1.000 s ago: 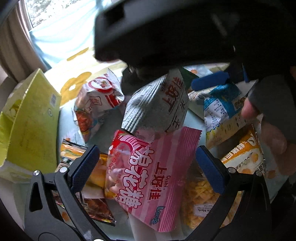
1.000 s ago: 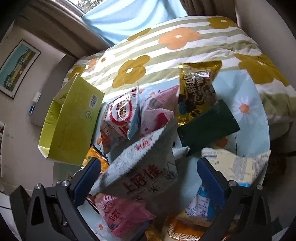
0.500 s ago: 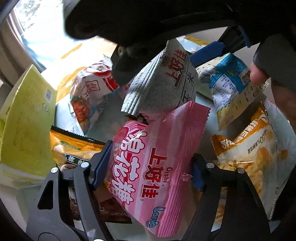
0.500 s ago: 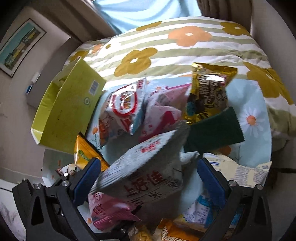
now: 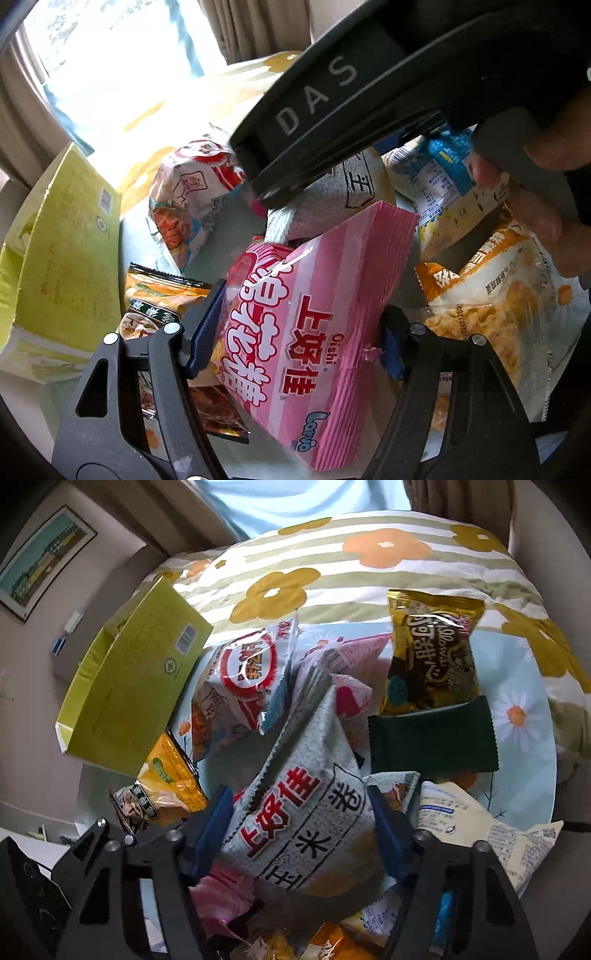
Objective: Organize snacks
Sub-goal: 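Carry both bags over the yellow box and open both tools to drop them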
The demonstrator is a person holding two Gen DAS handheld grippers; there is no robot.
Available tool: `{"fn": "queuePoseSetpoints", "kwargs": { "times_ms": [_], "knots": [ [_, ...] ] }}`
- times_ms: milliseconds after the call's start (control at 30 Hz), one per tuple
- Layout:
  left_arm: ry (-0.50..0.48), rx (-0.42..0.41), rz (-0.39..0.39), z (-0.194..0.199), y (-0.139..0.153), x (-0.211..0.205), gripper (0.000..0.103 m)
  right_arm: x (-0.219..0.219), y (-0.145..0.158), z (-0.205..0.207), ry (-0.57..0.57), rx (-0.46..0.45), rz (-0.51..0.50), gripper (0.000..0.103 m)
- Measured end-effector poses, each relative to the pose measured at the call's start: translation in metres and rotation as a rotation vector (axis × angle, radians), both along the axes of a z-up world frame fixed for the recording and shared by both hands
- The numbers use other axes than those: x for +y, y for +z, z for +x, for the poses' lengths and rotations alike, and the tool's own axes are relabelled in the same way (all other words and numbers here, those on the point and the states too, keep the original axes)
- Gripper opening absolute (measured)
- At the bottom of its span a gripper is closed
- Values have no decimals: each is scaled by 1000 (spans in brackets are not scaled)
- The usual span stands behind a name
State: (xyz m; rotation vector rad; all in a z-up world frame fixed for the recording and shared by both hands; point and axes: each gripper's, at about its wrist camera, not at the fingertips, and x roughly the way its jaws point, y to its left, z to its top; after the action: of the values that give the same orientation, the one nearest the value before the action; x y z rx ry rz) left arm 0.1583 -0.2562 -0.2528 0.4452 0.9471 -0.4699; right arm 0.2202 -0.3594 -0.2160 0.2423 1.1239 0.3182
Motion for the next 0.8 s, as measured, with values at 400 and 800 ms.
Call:
{"fn": "queuePoseSetpoints", "kwargs": {
  "times_ms": [400,800],
  "knots": [
    [25,-69,-42,-20,44,9,67,-14,45,-17,-66,-142,80,52],
    [120,-158,-190,-17,134,38,67,-16,142,-28,-72,-290,148,52]
  ]
}}
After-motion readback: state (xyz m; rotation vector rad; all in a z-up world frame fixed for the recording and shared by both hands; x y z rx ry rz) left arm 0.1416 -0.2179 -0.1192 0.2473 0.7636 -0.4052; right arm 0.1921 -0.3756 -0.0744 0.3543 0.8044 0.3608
